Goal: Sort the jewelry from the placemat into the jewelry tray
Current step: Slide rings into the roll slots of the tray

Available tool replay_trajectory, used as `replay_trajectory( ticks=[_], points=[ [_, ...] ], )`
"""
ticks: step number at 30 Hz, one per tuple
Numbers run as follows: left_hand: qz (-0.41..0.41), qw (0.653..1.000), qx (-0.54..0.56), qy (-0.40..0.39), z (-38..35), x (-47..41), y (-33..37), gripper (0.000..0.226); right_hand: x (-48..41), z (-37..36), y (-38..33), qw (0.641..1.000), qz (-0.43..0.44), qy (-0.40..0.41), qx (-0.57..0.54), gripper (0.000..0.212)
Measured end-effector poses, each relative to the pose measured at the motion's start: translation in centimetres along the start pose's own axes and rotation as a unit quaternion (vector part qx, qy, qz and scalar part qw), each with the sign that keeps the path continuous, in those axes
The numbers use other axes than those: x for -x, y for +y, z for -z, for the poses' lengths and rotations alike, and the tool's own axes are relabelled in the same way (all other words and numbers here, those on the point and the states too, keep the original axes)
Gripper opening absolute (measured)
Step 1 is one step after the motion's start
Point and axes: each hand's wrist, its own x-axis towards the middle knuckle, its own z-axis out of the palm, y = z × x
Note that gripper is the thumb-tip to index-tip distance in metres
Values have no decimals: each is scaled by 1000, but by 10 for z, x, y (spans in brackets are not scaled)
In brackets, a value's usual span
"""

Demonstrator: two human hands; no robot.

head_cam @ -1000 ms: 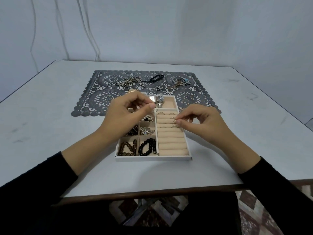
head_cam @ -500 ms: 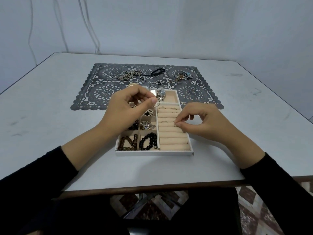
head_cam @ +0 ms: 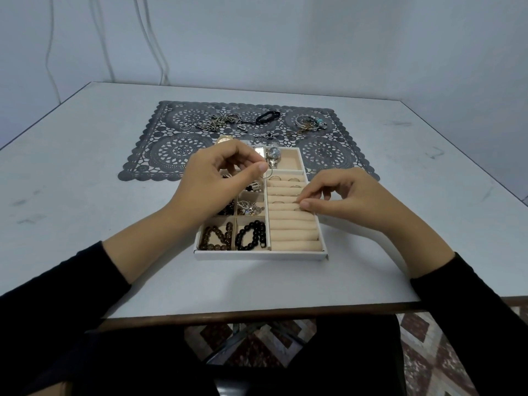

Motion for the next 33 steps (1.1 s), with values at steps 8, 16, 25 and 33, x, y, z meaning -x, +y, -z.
replay_trajectory(
  ticks=[8,16,25,33],
  points=[
    [1,1000,-8,-3,0,-1,0,11,-3,0,-1,1000,-16,-9,-11,8],
    [-15,999,-25,-16,0,-1,0,10,-8,3,-2,998,-44,-30,-28,10],
    [-40,995,-75,-50,1,-4,3,6,-20,13,16,975,-59,166,-137,22],
    [-62,983,-133,-114,-4,-9,7,5,-42,9,45,944,-120,239,191,34]
  ],
)
